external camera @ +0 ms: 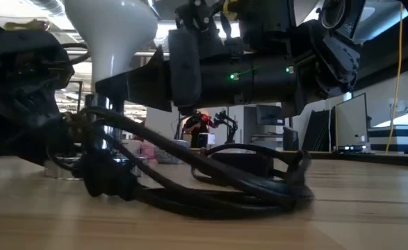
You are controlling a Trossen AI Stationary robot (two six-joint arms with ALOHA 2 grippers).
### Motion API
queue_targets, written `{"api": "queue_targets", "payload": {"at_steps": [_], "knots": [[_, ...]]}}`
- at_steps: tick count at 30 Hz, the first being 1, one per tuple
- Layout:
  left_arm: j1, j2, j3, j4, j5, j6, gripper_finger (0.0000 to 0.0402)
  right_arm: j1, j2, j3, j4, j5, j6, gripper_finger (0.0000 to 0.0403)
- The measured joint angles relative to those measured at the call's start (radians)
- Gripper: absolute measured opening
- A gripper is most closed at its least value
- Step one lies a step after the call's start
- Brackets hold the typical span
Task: Screw lightbulb
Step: Insert the lightbulb into the lamp
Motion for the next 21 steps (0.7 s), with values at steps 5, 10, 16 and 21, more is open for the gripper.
{"api": "queue_targets", "payload": {"at_steps": [5, 10, 16, 21], "knots": [[-0.002, 0.002, 0.000, 0.062, 0.026, -0.004, 0.0221, -0.005, 0.000, 0.000, 0.000, 0.044, -0.002, 0.0166], [-0.004, 0.002, 0.002, 0.059, 0.020, -0.003, 0.0221, -0.003, 0.000, 0.000, 0.000, 0.033, -0.002, 0.0166], [-0.004, -0.002, 0.002, 0.017, -0.110, -0.050, 0.0221, -0.003, 0.000, 0.000, 0.000, 0.021, -0.001, 0.0166], [-0.002, -0.002, 0.002, -0.005, -0.173, -0.053, 0.0221, -0.002, 0.000, 0.000, 0.000, 0.016, -0.001, 0.0166]]}}
